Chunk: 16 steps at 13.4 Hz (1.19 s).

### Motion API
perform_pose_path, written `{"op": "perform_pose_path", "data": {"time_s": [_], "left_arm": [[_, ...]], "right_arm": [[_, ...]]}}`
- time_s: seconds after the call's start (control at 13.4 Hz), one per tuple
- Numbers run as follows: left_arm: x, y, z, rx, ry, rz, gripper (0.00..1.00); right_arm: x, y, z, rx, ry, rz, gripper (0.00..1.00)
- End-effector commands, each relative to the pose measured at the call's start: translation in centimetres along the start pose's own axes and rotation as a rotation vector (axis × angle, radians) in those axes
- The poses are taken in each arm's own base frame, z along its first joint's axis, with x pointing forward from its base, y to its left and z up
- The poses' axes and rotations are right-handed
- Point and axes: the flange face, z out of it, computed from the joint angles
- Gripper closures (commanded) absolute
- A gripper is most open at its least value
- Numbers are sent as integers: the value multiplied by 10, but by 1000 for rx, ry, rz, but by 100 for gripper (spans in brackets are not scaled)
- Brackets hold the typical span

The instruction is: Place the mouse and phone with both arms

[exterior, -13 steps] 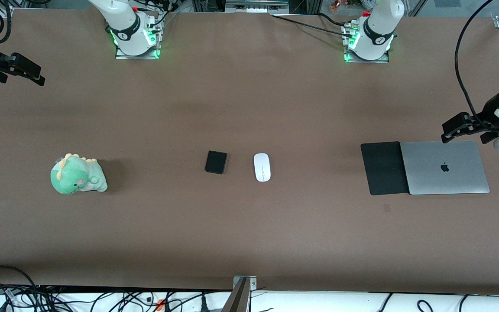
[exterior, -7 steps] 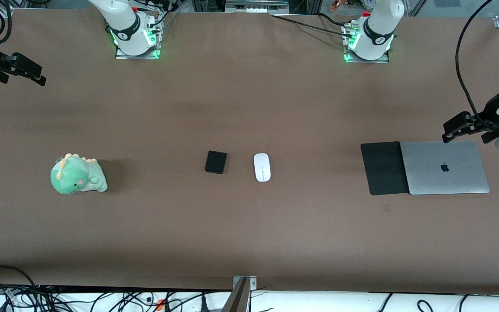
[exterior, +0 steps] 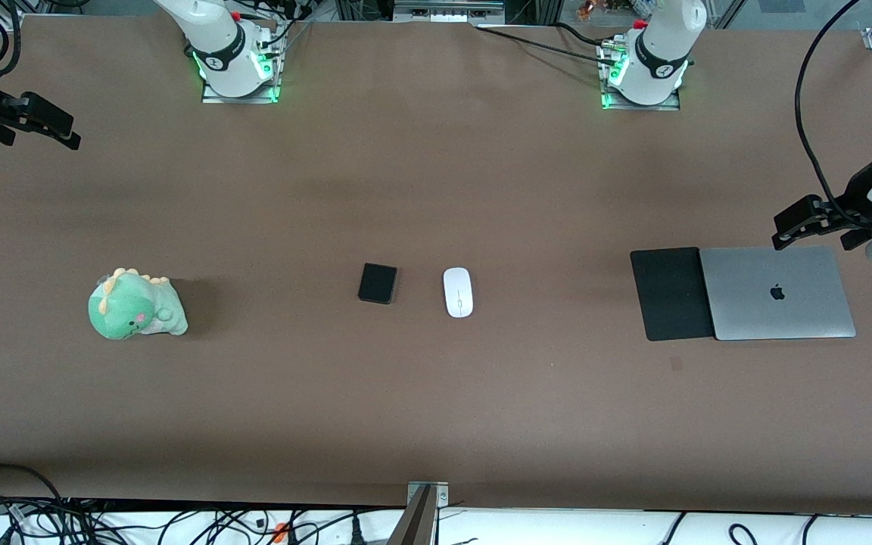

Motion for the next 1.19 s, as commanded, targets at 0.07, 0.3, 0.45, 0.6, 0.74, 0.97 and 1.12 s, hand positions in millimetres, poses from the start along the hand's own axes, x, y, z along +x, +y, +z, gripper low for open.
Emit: {"op": "perform_pose_path", "data": {"time_s": [0.07, 0.3, 0.45, 0.6, 0.74, 0.97, 1.12], "left_arm": [[-3, 4, -10, -34, -2, -17, 0], [-3, 5, -3, -33, -17, -108, 0], [-4, 6, -5, -32, -23, -118, 0], [-5, 9, -6, -32, -27, -114, 0], [-6, 10, -5, -32, -34, -111, 0], [-8, 12, -3, -53, -53, -112, 0], [-8, 12, -2, -54, -54, -112, 0]], "right_arm": [[-1, -2, -7, 16, -2, -6, 0], [0, -1, -7, 17, 4, -6, 0], [-2, -2, -8, 16, -1, -1, 0], [-2, -2, -8, 18, -1, -1, 0], [-2, -2, -8, 18, 1, 0, 0], [-1, -2, -8, 18, 2, 0, 0], [-2, -2, -8, 18, -1, -6, 0]]}}
